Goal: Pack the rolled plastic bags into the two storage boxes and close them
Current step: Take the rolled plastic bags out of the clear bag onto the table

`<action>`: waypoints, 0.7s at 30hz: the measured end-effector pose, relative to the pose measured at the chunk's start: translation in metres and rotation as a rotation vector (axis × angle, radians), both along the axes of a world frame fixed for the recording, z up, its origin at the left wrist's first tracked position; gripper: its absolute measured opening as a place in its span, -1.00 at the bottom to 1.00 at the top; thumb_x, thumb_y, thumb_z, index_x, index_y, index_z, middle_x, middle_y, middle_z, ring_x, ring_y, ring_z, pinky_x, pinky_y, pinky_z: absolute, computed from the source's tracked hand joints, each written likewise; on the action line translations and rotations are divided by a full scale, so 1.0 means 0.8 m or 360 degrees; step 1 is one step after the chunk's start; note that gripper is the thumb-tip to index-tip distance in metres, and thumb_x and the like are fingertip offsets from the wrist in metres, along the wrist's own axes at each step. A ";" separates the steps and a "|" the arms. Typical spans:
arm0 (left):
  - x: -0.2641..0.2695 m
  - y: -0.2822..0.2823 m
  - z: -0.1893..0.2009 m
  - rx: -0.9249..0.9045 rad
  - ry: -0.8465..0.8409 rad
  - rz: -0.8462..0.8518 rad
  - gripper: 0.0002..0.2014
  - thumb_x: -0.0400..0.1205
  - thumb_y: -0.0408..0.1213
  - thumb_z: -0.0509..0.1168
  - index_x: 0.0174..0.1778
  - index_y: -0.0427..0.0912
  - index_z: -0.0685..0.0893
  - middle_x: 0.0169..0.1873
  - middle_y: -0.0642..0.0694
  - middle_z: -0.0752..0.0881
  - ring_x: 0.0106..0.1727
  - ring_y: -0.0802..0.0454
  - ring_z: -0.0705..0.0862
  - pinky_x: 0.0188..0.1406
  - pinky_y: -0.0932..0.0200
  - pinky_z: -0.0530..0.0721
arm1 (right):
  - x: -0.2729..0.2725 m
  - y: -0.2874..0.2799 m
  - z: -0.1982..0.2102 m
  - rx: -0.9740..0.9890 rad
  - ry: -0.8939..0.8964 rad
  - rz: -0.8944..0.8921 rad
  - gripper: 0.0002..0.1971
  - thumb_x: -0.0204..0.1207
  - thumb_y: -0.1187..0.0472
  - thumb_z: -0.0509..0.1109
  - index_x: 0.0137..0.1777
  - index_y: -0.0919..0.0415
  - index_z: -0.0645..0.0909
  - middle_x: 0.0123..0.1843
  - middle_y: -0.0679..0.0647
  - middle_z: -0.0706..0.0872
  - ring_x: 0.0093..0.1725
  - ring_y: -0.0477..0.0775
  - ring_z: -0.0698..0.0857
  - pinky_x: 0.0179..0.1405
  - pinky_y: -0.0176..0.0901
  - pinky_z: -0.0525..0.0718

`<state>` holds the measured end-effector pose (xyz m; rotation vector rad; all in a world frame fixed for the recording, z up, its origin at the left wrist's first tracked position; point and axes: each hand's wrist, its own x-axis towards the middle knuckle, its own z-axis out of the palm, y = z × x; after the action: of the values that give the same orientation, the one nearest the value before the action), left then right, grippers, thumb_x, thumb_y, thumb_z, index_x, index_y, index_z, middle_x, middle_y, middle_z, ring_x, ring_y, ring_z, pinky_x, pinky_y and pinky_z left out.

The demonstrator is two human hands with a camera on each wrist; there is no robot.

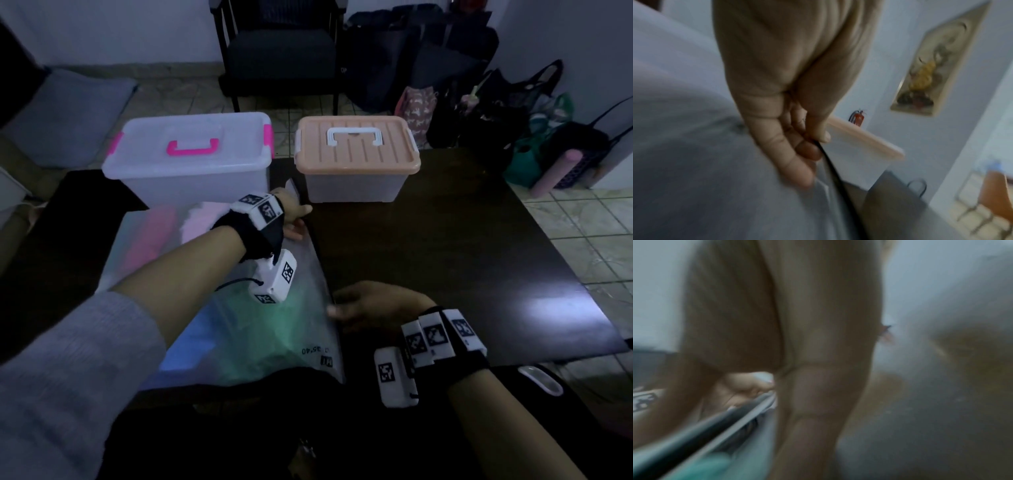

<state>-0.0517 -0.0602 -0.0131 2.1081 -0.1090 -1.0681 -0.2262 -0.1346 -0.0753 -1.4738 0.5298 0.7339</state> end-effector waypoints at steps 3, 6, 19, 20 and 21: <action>0.001 0.011 0.010 -0.0229 0.0082 0.0176 -0.80 0.74 -0.21 0.13 0.01 -0.31 0.45 -0.28 -0.14 0.51 -0.31 0.00 0.53 -0.23 -0.01 0.69 | 0.016 0.003 -0.003 0.0151 -0.0100 -0.0656 -0.58 0.62 -0.01 0.25 0.29 0.32 0.55 0.02 0.15 0.70 -0.04 0.06 0.69 -0.11 -0.16 0.69; 0.012 0.034 0.010 -0.0363 0.0125 0.0385 -0.68 0.74 -0.32 0.00 -0.32 -0.23 0.46 -0.53 -0.14 0.53 -0.47 -0.02 0.50 -0.50 0.14 0.63 | 0.034 0.013 0.003 0.0164 -0.0092 -0.0819 -0.62 0.67 -0.02 0.18 0.18 0.31 0.56 -0.08 0.16 0.71 -0.14 0.09 0.70 -0.18 -0.13 0.71; 0.037 0.108 -0.019 -0.0176 -0.0381 0.0163 -0.43 0.51 0.12 0.38 0.12 -0.38 0.65 0.04 -0.22 0.71 0.06 -0.16 0.68 0.15 0.00 0.65 | 0.065 0.044 0.005 -0.0057 -0.0293 -0.0744 -0.77 0.71 0.13 0.15 -0.14 0.14 0.54 -0.23 0.06 0.58 -0.25 -0.01 0.57 -0.27 -0.19 0.56; 0.037 0.110 -0.020 -0.0132 -0.0437 0.0138 -0.52 0.54 0.10 0.36 -0.04 -0.35 0.69 -0.11 -0.22 0.72 -0.07 -0.15 0.68 0.02 0.04 0.67 | 0.066 0.044 0.004 -0.0026 -0.0310 -0.0749 -0.79 0.70 0.15 0.17 -0.12 0.15 0.55 -0.21 0.07 0.59 -0.23 -0.01 0.58 -0.25 -0.19 0.57; 0.036 0.112 -0.022 -0.0150 -0.0435 0.0173 -0.58 0.58 0.07 0.32 -0.22 -0.30 0.67 -0.28 -0.20 0.68 -0.23 -0.12 0.66 -0.18 0.09 0.66 | 0.067 0.044 0.001 0.0002 -0.0322 -0.0787 -0.80 0.70 0.19 0.17 -0.13 0.15 0.55 -0.20 0.08 0.60 -0.23 -0.01 0.57 -0.25 -0.19 0.57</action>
<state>-0.0232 0.0296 -0.0309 2.1376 -0.1716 -0.6941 -0.1729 -0.0996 -0.0742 -1.3229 0.7010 0.1947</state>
